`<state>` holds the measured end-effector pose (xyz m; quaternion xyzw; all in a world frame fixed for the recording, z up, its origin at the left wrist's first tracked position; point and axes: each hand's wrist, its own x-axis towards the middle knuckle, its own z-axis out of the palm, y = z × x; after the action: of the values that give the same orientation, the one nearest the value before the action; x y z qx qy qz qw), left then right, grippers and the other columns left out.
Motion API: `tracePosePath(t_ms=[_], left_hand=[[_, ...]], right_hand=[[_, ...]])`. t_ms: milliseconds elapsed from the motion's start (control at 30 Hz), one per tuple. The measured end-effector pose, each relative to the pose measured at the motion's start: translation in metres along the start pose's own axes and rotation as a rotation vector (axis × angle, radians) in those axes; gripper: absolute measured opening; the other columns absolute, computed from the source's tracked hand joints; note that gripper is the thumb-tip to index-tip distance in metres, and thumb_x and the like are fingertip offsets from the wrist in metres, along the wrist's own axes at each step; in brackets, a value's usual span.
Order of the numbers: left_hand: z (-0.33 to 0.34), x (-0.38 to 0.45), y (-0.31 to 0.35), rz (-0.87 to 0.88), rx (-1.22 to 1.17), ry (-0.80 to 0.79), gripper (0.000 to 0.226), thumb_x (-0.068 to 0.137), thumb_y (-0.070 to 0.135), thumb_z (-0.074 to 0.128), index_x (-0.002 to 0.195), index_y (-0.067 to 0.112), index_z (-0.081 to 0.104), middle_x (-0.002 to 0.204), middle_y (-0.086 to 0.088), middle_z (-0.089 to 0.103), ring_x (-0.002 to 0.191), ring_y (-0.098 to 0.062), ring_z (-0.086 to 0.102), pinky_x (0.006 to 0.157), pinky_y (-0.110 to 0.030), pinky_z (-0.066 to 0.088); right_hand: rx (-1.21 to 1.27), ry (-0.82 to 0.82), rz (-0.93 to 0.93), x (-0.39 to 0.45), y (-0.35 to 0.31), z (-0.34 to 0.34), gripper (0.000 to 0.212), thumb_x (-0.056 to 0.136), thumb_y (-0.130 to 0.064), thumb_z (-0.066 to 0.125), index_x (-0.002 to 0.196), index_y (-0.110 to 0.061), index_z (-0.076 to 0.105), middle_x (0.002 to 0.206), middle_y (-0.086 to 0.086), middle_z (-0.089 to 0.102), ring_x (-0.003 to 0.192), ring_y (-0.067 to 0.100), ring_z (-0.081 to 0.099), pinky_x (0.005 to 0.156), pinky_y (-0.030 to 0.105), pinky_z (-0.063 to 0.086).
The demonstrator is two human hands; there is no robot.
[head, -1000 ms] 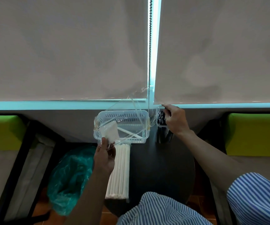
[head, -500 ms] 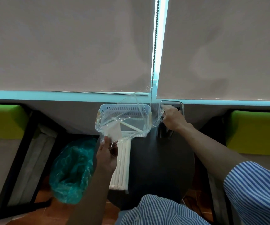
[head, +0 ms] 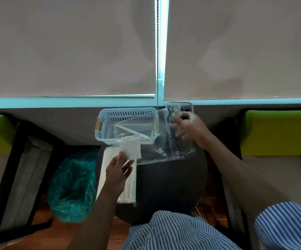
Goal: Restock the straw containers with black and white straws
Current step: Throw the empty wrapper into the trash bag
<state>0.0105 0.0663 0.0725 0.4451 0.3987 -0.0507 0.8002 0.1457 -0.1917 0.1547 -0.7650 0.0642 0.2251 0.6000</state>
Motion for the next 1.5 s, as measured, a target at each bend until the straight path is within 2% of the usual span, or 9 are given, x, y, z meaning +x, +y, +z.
tracePosePath(t_ms=[100, 233, 300, 533, 733, 867, 1100, 1300, 1500], left_hand=[[-0.005, 0.000, -0.011, -0.041, 0.156, -0.005, 0.016, 0.098, 0.035, 0.061, 0.096, 0.019, 0.061, 0.092, -0.001, 0.070, 0.086, -0.016, 0.069, 0.074, -0.031, 0.052], [-0.010, -0.002, -0.026, -0.025, 0.380, 0.076, 0.032, 0.091, 0.034, 0.071, 0.113, 0.012, 0.062, 0.091, -0.003, 0.065, 0.077, -0.016, 0.060, 0.069, -0.030, 0.052], [-0.012, -0.002, -0.031, -0.015, 0.418, 0.089, 0.033, 0.090, 0.033, 0.073, 0.112, 0.010, 0.063, 0.087, -0.003, 0.063, 0.074, -0.015, 0.057, 0.067, -0.030, 0.051], [-0.019, -0.002, -0.038, 0.025, 0.645, 0.025, 0.020, 0.090, 0.035, 0.072, 0.093, 0.018, 0.063, 0.089, -0.006, 0.066, 0.079, -0.020, 0.061, 0.068, -0.033, 0.050], [-0.033, 0.006, -0.055, 0.006, 0.867, 0.042, 0.033, 0.091, 0.036, 0.072, 0.111, 0.012, 0.062, 0.095, -0.007, 0.071, 0.084, -0.024, 0.068, 0.067, -0.035, 0.054], [-0.041, 0.009, -0.068, 0.085, 1.098, 0.071, 0.038, 0.087, 0.038, 0.076, 0.114, 0.014, 0.065, 0.104, -0.006, 0.072, 0.090, -0.022, 0.068, 0.081, -0.036, 0.055], [-0.009, 0.006, -0.068, 0.303, 1.191, 0.140, 0.061, 0.084, 0.034, 0.078, 0.134, 0.011, 0.050, 0.129, -0.017, 0.052, 0.118, -0.030, 0.054, 0.092, -0.035, 0.043], [0.053, 0.024, -0.033, 0.571, 1.199, -0.086, 0.089, 0.075, 0.040, 0.085, 0.146, 0.011, 0.039, 0.140, -0.014, 0.043, 0.130, -0.025, 0.042, 0.104, -0.030, 0.038], [0.129, 0.049, 0.006, 0.737, 1.286, -0.325, 0.107, 0.073, 0.045, 0.086, 0.154, 0.015, 0.022, 0.153, -0.012, 0.029, 0.143, -0.027, 0.028, 0.117, -0.041, 0.028]], right_hand=[[-0.260, 0.087, -0.029, -0.008, 0.031, -0.006, 0.048, 0.091, -0.021, 0.072, 0.134, -0.015, 0.051, 0.097, 0.005, 0.072, 0.079, 0.019, 0.073, 0.067, 0.032, 0.061], [-0.372, 0.160, -0.190, -0.021, 0.052, -0.006, 0.046, 0.089, -0.013, 0.073, 0.132, -0.020, 0.058, 0.089, -0.003, 0.072, 0.078, 0.007, 0.070, 0.074, 0.024, 0.059], [-0.423, 0.186, -0.277, -0.025, 0.057, -0.005, 0.041, 0.090, -0.012, 0.073, 0.128, -0.019, 0.061, 0.088, -0.004, 0.072, 0.077, 0.004, 0.069, 0.075, 0.019, 0.057], [-0.494, 0.209, -0.407, -0.020, 0.085, -0.008, 0.015, 0.091, -0.015, 0.071, 0.105, -0.019, 0.073, 0.097, -0.010, 0.073, 0.088, 0.007, 0.069, 0.083, 0.037, 0.059], [-0.541, 0.137, -0.275, -0.023, 0.118, -0.010, 0.010, 0.091, -0.018, 0.070, 0.100, -0.022, 0.073, 0.093, -0.013, 0.072, 0.087, 0.006, 0.068, 0.083, 0.036, 0.058], [-0.582, 0.130, -0.091, -0.029, 0.145, -0.014, 0.009, 0.091, -0.019, 0.066, 0.096, -0.024, 0.071, 0.091, -0.010, 0.070, 0.090, 0.010, 0.066, 0.086, 0.033, 0.056], [-0.557, 0.202, 0.188, -0.040, 0.170, -0.012, 0.008, 0.095, -0.019, 0.062, 0.102, -0.019, 0.066, 0.104, 0.003, 0.068, 0.095, 0.017, 0.063, 0.079, 0.027, 0.048], [-0.611, 0.090, 0.328, -0.030, 0.165, -0.008, 0.071, 0.096, -0.034, 0.060, 0.153, -0.007, 0.028, 0.144, 0.019, 0.050, 0.131, 0.035, 0.050, 0.106, 0.041, 0.045], [-0.475, 0.374, 0.071, -0.021, 0.131, -0.002, 0.047, 0.103, -0.029, 0.048, 0.145, -0.011, 0.044, 0.142, 0.011, 0.053, 0.130, 0.028, 0.052, 0.105, 0.039, 0.043]])
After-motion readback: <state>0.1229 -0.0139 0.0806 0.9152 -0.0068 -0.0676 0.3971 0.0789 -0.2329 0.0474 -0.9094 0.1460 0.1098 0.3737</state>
